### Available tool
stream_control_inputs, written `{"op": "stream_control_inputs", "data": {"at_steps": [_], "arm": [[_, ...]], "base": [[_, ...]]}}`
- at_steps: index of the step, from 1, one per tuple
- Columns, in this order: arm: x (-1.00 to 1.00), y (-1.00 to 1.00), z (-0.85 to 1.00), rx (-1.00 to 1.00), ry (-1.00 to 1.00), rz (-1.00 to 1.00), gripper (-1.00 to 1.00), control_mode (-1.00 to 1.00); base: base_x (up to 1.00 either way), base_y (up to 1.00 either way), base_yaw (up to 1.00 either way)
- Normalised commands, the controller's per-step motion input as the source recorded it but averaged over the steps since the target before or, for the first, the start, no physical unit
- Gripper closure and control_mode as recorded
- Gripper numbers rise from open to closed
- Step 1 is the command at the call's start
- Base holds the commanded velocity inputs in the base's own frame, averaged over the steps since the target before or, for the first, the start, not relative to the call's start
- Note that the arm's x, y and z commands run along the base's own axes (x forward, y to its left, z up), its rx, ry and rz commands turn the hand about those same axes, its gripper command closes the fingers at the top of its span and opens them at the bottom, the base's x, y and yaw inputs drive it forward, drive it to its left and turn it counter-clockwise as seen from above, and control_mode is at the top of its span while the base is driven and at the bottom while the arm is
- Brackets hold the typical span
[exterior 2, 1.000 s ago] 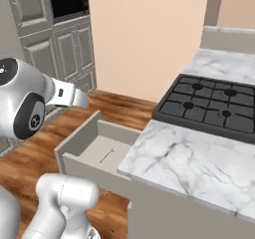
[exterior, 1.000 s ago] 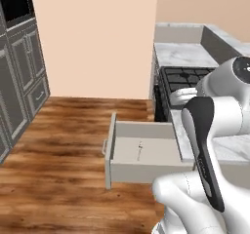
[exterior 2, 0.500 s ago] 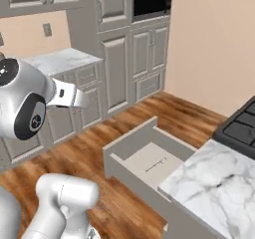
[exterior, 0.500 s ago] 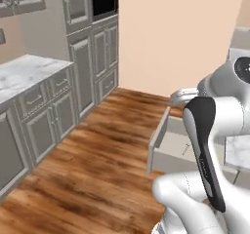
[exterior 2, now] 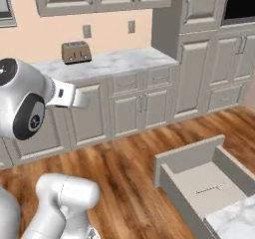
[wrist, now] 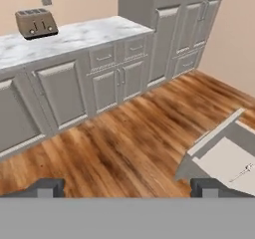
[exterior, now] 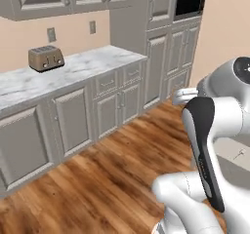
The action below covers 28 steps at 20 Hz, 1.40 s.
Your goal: Organize the utensils by type. Pick up the wooden spoons from the counter and place them in the open cabinet. Then pick up the metallic utensils from the counter and place them in the open drawer.
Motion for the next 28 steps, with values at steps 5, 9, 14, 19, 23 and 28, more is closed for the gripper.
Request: {"op": "stream_control_inputs", "data": {"at_steps": [5, 9, 14, 19, 23, 28], "arm": [[0.0, 0.0, 0.0, 0.0, 0.0, 0.0, -1.0, 1.0], [0.0, 0.0, 0.0, 0.0, 0.0, 0.0, -1.0, 1.0], [0.0, 0.0, 0.0, 0.0, 0.0, 0.0, -1.0, 1.0], [0.0, 0.0, 0.0, 0.0, 0.0, 0.0, -1.0, 1.0], [0.0, 0.0, 0.0, 0.0, 0.0, 0.0, -1.0, 1.0], [0.0, 0.0, 0.0, 0.0, 0.0, 0.0, -1.0, 1.0]], "base": [[-0.03, 0.05, 0.68], [0.02, 0.0, 0.73], [0.38, 0.01, 0.59], [0.28, -0.01, 0.23], [0.16, 0.0, 0.07], [0.74, 0.01, 0.04]]}}
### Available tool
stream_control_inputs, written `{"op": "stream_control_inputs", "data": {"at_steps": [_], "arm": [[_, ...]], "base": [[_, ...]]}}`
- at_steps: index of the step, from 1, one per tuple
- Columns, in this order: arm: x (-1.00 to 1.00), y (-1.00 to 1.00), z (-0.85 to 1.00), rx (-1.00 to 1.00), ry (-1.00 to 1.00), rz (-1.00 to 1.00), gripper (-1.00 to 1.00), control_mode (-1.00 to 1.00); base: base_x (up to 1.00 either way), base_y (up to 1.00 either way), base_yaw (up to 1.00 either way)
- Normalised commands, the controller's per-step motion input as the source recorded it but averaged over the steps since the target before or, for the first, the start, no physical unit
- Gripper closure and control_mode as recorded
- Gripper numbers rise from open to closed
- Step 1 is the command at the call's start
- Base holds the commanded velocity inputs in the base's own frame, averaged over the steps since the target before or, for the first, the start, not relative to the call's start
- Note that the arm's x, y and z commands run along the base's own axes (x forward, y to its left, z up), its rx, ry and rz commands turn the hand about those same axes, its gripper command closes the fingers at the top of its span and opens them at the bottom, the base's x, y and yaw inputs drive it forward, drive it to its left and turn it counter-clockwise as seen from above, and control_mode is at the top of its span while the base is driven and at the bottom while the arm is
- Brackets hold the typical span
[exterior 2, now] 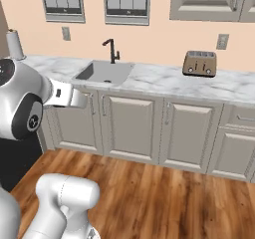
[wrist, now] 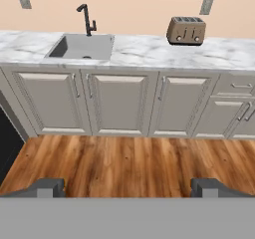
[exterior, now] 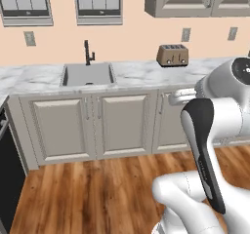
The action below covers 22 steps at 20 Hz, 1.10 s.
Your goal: Organize the utensils by type. Pick up the wooden spoons from the counter and place them in the open cabinet. Then pick up the metallic utensils from the counter and place them in the open drawer.
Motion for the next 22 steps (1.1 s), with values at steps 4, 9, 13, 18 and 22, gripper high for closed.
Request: {"op": "stream_control_inputs", "data": {"at_steps": [4, 9, 13, 18, 22], "arm": [[0.0, 0.0, 0.0, 0.0, 0.0, 0.0, -1.0, 1.0], [0.0, 0.0, 0.0, 0.0, 0.0, 0.0, -1.0, 1.0], [0.0, 0.0, 0.0, 0.0, 0.0, 0.0, -1.0, 1.0], [0.0, 0.0, 0.0, 0.0, 0.0, 0.0, -1.0, 1.0], [0.0, 0.0, 0.0, 0.0, 0.0, 0.0, -1.0, 1.0]], "base": [[1.0, 0.11, 0.13], [1.0, 0.11, 0.12], [0.5, 0.3, 0.27], [-0.27, 0.63, 0.66], [-0.15, 0.92, 0.84]]}}
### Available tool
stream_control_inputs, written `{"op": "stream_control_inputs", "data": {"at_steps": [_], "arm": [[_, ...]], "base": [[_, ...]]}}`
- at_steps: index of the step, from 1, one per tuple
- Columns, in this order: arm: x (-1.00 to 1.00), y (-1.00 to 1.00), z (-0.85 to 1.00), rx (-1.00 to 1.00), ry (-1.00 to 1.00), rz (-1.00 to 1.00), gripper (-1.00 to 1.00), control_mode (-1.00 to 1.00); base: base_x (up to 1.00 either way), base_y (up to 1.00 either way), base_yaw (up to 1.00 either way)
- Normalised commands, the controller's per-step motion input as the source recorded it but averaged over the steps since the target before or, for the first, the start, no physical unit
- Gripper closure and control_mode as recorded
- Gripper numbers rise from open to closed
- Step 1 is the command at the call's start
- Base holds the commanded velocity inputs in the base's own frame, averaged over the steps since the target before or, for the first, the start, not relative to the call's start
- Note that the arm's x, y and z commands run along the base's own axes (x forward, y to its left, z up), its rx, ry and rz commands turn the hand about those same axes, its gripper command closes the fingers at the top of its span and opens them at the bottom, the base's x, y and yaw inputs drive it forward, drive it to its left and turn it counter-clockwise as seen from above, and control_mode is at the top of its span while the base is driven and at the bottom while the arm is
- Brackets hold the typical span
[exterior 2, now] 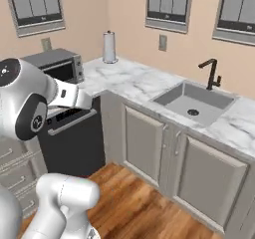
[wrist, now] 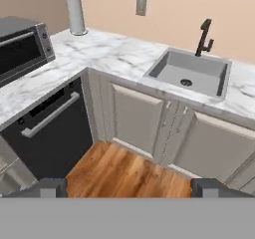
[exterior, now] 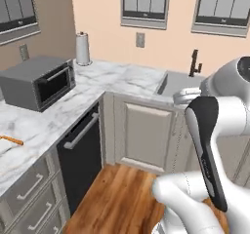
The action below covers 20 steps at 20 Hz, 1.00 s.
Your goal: Organize the utensils by type. Pick up the wooden spoons from the counter and place them in the open cabinet. Then pick up the metallic utensils from the counter and place them in the open drawer.
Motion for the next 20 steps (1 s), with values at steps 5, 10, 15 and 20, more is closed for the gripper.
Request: {"op": "stream_control_inputs", "data": {"at_steps": [5, 10, 15, 20], "arm": [[0.0, 0.0, 0.0, 0.0, 0.0, 0.0, -1.0, 1.0], [0.0, 0.0, 0.0, 0.0, 0.0, 0.0, -1.0, 1.0], [0.0, 0.0, 0.0, 0.0, 0.0, 0.0, -1.0, 1.0], [0.0, 0.0, 0.0, 0.0, 0.0, 0.0, -1.0, 1.0]], "base": [[0.1, 0.85, 0.77], [0.7, 0.6, 0.6], [0.13, -0.05, 0.49], [-0.69, -0.35, 0.47]]}}
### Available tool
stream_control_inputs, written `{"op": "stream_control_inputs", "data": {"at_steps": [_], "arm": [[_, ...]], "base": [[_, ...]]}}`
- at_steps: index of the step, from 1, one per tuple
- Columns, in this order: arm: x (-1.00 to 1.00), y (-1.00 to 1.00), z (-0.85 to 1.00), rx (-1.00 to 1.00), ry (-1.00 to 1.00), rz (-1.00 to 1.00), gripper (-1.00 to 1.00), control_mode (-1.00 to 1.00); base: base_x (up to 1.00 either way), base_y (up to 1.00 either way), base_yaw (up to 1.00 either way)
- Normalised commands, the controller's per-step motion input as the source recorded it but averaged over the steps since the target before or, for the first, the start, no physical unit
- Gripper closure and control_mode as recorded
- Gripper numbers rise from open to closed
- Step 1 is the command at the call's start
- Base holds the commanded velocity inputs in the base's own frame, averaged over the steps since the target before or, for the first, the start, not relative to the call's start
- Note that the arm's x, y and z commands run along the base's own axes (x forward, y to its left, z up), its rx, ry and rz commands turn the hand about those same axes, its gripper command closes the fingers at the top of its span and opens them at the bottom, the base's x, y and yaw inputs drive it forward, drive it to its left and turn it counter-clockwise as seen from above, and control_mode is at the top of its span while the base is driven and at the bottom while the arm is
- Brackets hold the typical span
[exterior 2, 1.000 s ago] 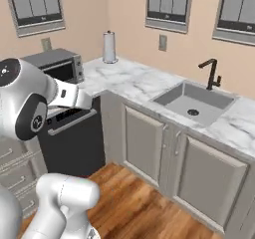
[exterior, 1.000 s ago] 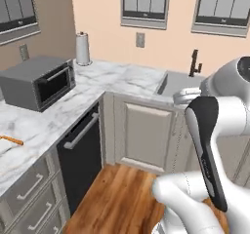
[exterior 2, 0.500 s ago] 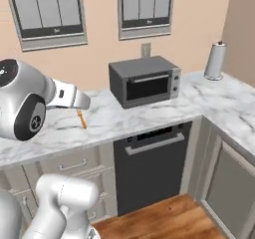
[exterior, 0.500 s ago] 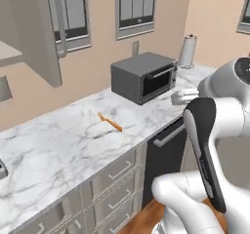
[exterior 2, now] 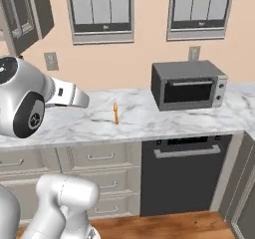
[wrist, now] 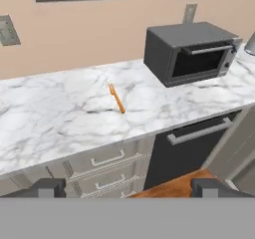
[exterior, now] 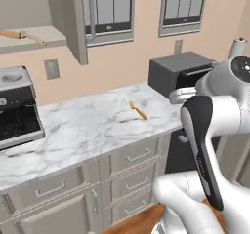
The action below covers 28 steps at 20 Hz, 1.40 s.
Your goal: Organize the utensils by type. Pick up the wooden spoons from the counter and place them in the open cabinet. Then pick up the metallic utensils from the counter and place them in the open drawer.
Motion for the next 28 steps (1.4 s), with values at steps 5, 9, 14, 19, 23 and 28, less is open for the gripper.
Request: {"op": "stream_control_inputs", "data": {"at_steps": [5, 9, 14, 19, 23, 28], "arm": [[0.0, 0.0, 0.0, 0.0, 0.0, 0.0, -1.0, 1.0], [0.0, 0.0, 0.0, 0.0, 0.0, 0.0, -1.0, 1.0], [0.0, 0.0, 0.0, 0.0, 0.0, 0.0, -1.0, 1.0], [0.0, 0.0, 0.0, 0.0, 0.0, 0.0, -1.0, 1.0], [0.0, 0.0, 0.0, 0.0, 0.0, 0.0, -1.0, 1.0], [0.0, 0.0, 0.0, 0.0, 0.0, 0.0, -1.0, 1.0]], "base": [[-0.12, -0.33, 0.47], [0.01, -0.6, 0.35], [-0.07, -0.67, 0.27], [-0.03, -0.31, 0.06], [0.34, 0.01, 0.01], [0.6, -0.03, 0.04]]}}
